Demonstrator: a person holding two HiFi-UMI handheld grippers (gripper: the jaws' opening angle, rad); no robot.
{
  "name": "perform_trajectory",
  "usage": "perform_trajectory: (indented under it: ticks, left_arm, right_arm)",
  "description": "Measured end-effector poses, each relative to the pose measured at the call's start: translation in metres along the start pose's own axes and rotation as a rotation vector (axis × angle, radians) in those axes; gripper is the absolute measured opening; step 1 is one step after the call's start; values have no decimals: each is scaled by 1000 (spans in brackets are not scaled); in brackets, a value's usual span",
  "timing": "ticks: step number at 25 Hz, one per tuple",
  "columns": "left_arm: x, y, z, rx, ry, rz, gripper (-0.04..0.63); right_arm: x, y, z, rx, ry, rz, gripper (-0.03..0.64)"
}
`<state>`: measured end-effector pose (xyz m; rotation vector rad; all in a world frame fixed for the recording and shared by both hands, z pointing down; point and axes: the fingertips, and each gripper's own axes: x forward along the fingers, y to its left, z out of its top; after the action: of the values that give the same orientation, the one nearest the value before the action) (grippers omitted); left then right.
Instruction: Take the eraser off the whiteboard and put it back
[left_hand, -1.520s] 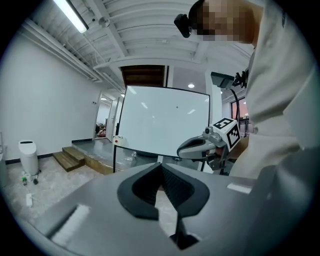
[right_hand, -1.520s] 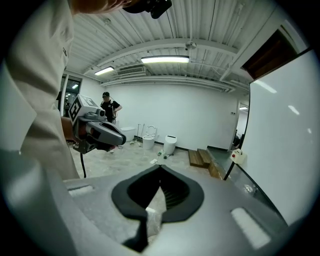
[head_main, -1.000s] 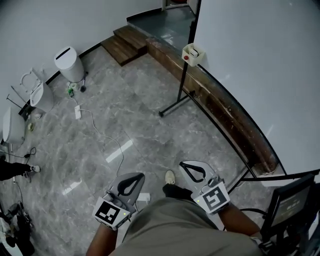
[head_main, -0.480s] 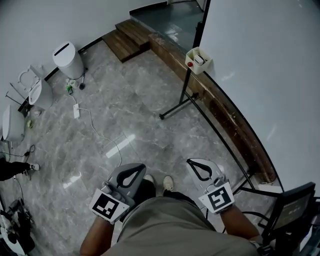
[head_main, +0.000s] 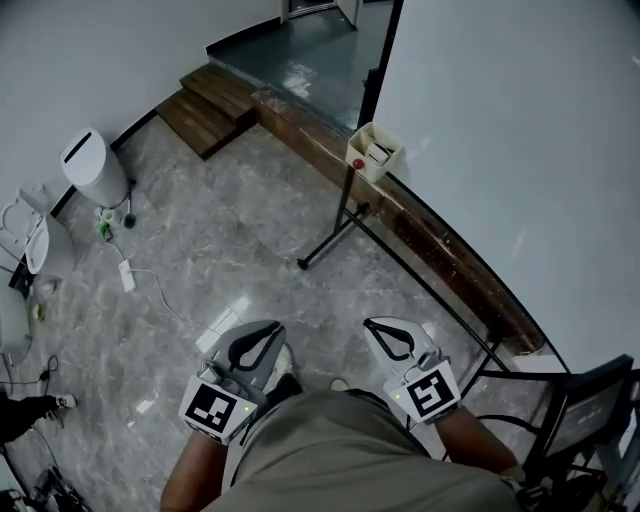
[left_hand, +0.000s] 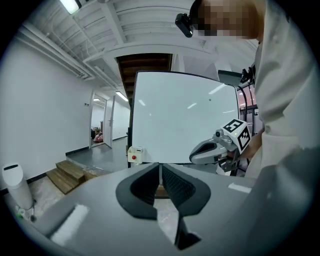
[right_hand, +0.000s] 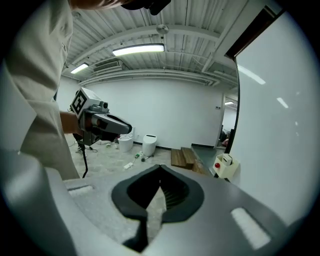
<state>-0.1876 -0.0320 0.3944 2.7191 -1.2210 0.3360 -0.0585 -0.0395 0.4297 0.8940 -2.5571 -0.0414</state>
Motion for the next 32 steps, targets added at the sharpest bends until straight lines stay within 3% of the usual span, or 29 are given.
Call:
perform_trajectory:
  ticks: [9, 16, 24, 32]
  left_arm:
    - [60, 100, 6, 118, 1, -136, 61]
    - [148, 119, 14, 134, 15, -194, 100]
    - [271, 112, 39, 175, 14, -166, 193]
    - [391, 112, 34, 219, 73, -86, 272]
  right_arm:
    - [62, -25, 21, 89, 13, -179, 2]
    - [57, -69, 1, 144, 69, -280, 3]
    - [28, -152, -10, 156, 67, -360, 2]
    - [-21, -220, -45, 202, 88, -447, 3]
